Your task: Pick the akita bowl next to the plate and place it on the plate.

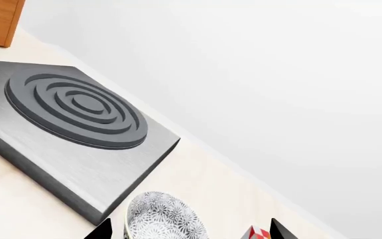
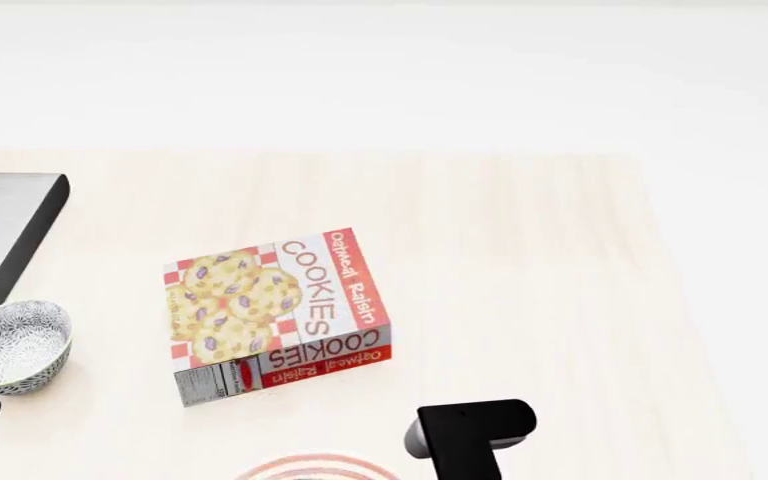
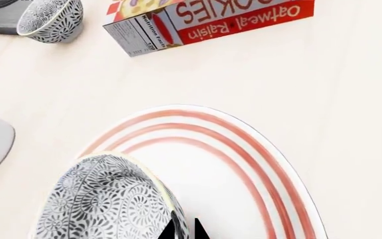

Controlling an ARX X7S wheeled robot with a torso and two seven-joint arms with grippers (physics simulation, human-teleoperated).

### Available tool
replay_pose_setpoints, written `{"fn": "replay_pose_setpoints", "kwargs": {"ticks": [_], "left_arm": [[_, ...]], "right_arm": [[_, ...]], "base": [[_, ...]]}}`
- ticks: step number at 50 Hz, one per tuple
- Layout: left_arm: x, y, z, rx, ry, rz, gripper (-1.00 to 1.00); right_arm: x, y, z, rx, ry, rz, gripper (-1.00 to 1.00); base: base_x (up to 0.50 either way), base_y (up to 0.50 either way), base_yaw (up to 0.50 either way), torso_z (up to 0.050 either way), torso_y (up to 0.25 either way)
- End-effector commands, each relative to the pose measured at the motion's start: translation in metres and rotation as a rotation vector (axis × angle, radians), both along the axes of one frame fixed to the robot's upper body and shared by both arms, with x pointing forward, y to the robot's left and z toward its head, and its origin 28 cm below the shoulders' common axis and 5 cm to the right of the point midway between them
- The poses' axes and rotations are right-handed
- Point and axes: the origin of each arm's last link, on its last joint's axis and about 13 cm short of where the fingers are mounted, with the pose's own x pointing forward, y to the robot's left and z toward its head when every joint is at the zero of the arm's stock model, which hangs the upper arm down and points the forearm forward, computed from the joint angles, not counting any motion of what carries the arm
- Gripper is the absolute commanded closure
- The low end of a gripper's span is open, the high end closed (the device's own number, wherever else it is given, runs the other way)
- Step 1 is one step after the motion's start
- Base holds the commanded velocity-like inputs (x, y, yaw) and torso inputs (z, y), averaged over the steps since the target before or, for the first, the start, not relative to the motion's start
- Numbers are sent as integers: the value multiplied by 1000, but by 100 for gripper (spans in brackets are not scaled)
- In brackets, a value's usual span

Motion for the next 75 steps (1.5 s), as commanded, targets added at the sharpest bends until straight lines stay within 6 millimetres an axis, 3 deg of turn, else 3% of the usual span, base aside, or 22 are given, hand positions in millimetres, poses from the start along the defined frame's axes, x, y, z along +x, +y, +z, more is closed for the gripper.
{"fn": "replay_pose_setpoints", "kwargs": {"ticks": [1,16,17,33,50,75], "left_arm": [[0,0,-1,1,0,0,-100],[-1,0,-4,1,0,1,-100],[-1,0,-4,1,0,0,-100],[0,0,-6,-1,0,1,-100],[0,0,-5,0,1,1,-100],[0,0,-4,0,1,0,-100]], "right_arm": [[1,1,-5,6,4,-5,100],[1,0,-9,-10,-4,-1,100],[2,0,-9,-11,-7,-6,-100],[-7,3,13,-24,-95,90,-100],[-16,1,57,-80,-259,71,-100],[-37,-2,72,-130,-490,-84,-100]], "base": [[0,0,0,0,0],[0,0,0,0,0],[11,0,3,0,0],[0,0,0,0,0],[0,0,0,0,0],[0,0,0,0,0]]}}
